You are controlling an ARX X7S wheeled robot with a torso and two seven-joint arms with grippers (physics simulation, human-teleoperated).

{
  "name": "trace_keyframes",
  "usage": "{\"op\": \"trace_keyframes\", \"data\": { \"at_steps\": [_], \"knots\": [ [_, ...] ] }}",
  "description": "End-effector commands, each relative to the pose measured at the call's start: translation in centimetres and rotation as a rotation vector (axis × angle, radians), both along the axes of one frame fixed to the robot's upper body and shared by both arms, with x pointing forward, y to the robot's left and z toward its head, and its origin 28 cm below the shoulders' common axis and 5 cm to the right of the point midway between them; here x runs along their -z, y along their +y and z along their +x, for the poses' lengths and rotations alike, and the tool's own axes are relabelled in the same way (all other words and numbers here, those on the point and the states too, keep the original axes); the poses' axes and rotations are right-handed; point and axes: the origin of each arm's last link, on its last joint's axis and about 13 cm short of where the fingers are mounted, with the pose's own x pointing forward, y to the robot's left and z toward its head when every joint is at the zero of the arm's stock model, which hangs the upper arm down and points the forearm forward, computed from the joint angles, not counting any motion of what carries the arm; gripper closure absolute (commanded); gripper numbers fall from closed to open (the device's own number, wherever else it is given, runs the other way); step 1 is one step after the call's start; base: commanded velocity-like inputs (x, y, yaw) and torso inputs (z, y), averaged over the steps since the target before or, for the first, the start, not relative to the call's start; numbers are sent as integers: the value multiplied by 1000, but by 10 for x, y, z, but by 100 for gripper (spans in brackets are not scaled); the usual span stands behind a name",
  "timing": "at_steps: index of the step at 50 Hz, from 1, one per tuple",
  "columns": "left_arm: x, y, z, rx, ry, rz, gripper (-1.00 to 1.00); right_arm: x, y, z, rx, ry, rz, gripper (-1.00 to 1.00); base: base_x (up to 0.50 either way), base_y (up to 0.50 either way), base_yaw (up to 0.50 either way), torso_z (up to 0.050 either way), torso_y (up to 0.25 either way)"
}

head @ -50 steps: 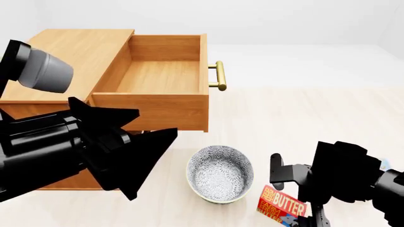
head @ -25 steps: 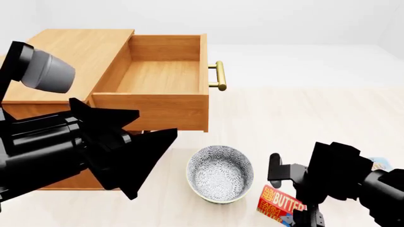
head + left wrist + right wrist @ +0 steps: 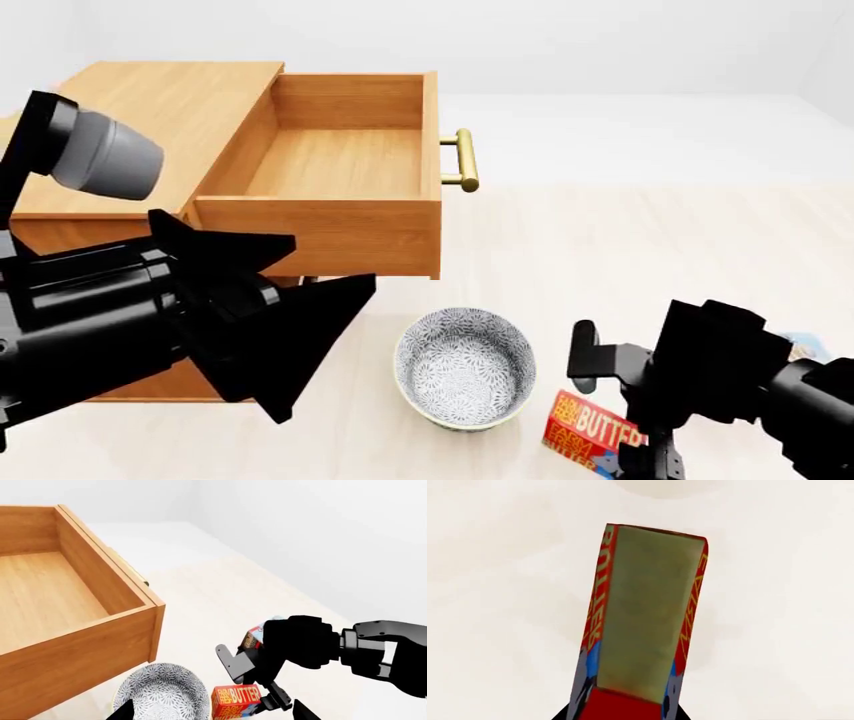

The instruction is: Put the butter at the back in the top drawer of the cabinet and close it.

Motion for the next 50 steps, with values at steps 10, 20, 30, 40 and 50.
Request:
{"op": "trace_keyframes", "data": {
  "at_steps": [10,20,30,40,50],
  "knots": [
    [-3,1,-4,16,-13,-4,-100,-51,4,-15,-57,-136,-15,100,0,0,0,0,0],
    [-14,2,-8,76,-42,6,-100,-90,4,-30,-69,-199,-49,100,0,0,0,0,0],
    [-34,2,2,242,-77,96,-100,-127,8,-45,-100,-249,-75,100,0,0,0,0,0],
    [-41,-2,16,409,-129,288,-100,-155,22,-55,-159,-297,-94,100,0,0,0,0,1],
    [-36,-5,35,470,-108,467,-100,-164,37,-57,-209,-307,-143,100,0,0,0,0,1]
  ]
}}
